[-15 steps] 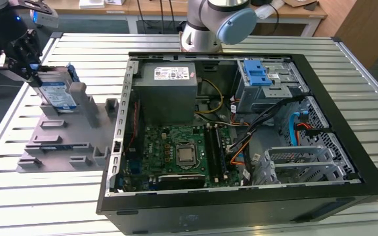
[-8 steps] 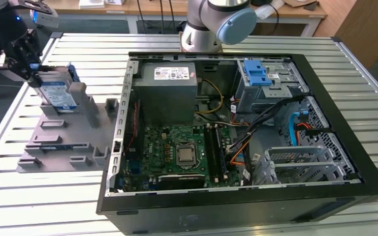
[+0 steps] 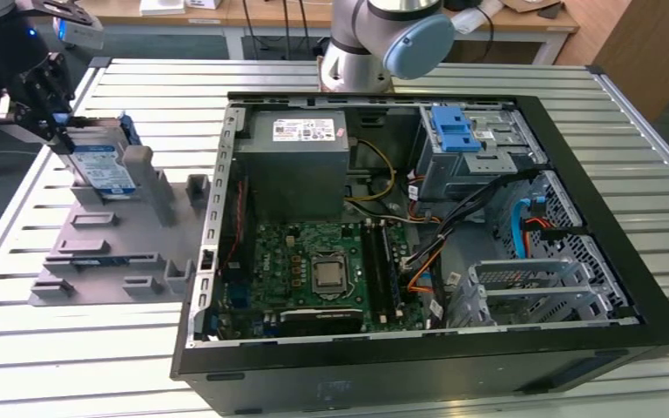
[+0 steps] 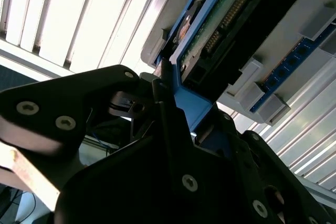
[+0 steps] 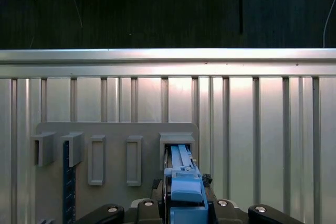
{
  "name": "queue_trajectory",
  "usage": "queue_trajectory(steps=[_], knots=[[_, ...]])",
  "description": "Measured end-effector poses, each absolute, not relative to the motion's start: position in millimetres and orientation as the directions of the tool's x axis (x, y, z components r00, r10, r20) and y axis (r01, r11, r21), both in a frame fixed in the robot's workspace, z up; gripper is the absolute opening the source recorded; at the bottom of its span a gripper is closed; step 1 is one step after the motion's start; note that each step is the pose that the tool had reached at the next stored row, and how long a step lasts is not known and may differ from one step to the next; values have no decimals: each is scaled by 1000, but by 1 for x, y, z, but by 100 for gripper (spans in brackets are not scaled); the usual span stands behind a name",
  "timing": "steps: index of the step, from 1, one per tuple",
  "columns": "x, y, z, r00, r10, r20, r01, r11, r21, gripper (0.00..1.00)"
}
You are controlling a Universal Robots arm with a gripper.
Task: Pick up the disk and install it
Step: 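Pick up the disk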
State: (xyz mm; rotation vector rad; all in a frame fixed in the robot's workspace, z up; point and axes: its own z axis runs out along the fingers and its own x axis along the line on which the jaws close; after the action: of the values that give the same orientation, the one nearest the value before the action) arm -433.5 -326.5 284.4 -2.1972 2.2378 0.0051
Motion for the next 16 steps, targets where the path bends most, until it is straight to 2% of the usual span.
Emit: queue_trajectory(steps=[16], knots=[[-433,-326,291,-18,-1000,-6,-1000,18,-2,37]])
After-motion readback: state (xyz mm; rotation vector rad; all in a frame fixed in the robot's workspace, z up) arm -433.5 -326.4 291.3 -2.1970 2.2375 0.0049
